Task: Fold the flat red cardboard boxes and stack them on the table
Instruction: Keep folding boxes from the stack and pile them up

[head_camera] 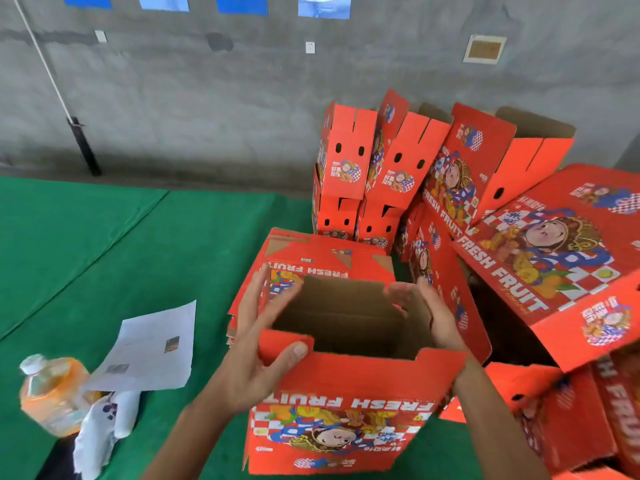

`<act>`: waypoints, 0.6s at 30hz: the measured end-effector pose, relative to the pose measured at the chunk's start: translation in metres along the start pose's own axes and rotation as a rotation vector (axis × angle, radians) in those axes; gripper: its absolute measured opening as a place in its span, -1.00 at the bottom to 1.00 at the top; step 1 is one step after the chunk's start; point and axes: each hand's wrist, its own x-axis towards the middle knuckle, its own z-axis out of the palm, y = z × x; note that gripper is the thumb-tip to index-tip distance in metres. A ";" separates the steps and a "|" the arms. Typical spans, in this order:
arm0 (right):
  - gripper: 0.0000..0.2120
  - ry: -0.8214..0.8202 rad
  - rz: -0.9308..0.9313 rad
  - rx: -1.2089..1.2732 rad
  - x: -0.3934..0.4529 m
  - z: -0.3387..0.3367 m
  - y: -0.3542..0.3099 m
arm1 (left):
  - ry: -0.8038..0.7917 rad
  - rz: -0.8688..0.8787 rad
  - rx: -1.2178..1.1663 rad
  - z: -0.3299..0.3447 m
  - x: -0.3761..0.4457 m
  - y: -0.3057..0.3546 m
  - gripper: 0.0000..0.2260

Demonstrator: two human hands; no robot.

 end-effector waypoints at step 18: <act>-0.61 -0.059 -0.187 0.144 -0.036 -0.025 0.007 | 0.174 -0.151 0.640 -0.014 -0.007 -0.027 -0.53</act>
